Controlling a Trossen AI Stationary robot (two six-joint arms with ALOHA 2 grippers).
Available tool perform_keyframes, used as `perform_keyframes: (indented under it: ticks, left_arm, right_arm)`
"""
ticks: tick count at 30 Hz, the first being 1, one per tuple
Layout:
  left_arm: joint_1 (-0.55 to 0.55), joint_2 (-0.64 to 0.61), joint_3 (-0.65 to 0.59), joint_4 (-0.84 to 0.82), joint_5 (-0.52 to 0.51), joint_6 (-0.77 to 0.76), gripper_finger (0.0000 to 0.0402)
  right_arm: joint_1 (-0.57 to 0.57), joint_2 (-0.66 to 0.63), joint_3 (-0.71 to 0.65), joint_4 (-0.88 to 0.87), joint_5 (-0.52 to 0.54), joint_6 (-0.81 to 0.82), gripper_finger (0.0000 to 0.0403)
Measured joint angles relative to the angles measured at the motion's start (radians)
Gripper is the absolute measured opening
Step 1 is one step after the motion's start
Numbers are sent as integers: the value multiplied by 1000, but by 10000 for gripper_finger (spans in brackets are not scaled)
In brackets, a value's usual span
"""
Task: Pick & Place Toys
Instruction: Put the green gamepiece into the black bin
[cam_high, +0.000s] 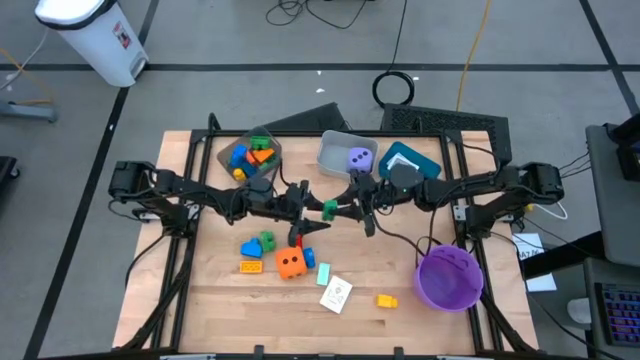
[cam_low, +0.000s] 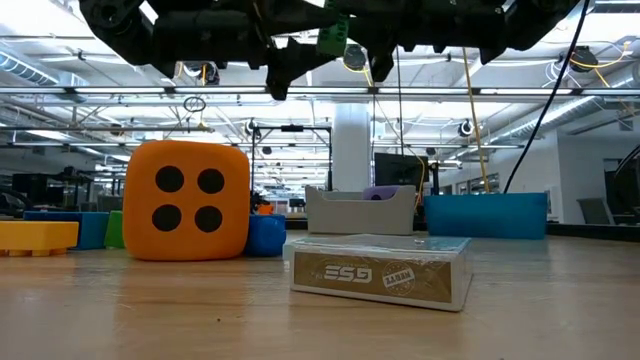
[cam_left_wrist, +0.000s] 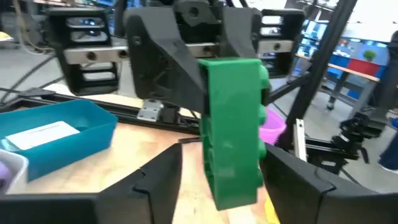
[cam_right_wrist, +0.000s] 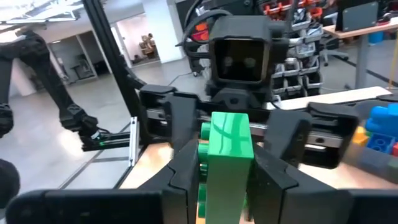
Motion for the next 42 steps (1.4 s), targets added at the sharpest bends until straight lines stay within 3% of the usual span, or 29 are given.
perform_keyframes:
  ticks: [4, 9, 15, 20, 26, 32, 37, 42]
  left_arm:
    - [2, 0, 0, 0, -19, -1, 178]
    - [4, 0, 0, 0, -17, -1, 98]
    - [12, -28, 0, -32, -8, 25, 98]
    - [44, -148, -2, -247, -51, 41, 98]
    - [90, -383, -1, -655, -314, 61, 98]
    - [184, -554, 0, -995, -567, 58, 106]
    - [317, -568, -1, -1169, -619, 29, 100]
    - [425, -491, -1, -1236, -615, 23, 108]
  right_arm:
    - [2, 0, 0, 0, 1, 2, 95]
    - [2, 0, 0, 0, -2, 2, 140]
    - [-6, -41, -2, -1, -56, -3, 183]
    - [-7, -141, -2, -99, -56, -49, 203]
    - [-5, -218, -1, -298, -56, -76, 211]
    - [-4, -216, -6, -373, -54, -77, 212]
    - [-4, -195, -68, -307, -39, -76, 212]
    - [-5, -189, -161, -216, 71, -76, 212]
